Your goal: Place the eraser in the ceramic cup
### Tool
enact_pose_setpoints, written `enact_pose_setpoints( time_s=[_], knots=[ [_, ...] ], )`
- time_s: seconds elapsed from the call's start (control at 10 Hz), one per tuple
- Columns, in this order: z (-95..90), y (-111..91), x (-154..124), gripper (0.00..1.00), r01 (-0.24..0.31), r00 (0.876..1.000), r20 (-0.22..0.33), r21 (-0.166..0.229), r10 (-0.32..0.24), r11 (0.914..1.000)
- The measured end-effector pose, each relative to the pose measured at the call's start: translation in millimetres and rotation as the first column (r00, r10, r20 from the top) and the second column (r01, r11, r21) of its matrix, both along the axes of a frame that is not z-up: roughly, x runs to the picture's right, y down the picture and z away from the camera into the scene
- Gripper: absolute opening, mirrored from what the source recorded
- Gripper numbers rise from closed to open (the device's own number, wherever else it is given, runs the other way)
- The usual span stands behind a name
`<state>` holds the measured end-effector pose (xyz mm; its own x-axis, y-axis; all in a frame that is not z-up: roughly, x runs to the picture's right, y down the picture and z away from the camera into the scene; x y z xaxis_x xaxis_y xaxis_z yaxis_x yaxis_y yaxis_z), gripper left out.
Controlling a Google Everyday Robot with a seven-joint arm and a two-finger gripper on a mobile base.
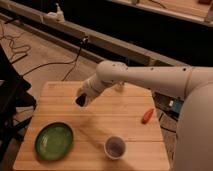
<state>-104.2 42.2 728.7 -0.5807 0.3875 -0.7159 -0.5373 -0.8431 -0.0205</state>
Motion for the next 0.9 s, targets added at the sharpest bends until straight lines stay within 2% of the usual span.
enact_pose_setpoints(
  time_s=[0.5, 0.7, 0.9],
  knots=[
    [-6.2, 20, 19, 0.0, -0.046, 0.995, 0.092, 0.009, 0.045, 0.9989],
    [-15.7, 27, 28, 0.0, -0.054, 0.989, 0.142, 0.033, 0.049, 0.998],
    [-29.7, 26, 24, 0.0, -0.067, 0.974, 0.22, 0.076, 0.049, 0.9948]
  ],
)
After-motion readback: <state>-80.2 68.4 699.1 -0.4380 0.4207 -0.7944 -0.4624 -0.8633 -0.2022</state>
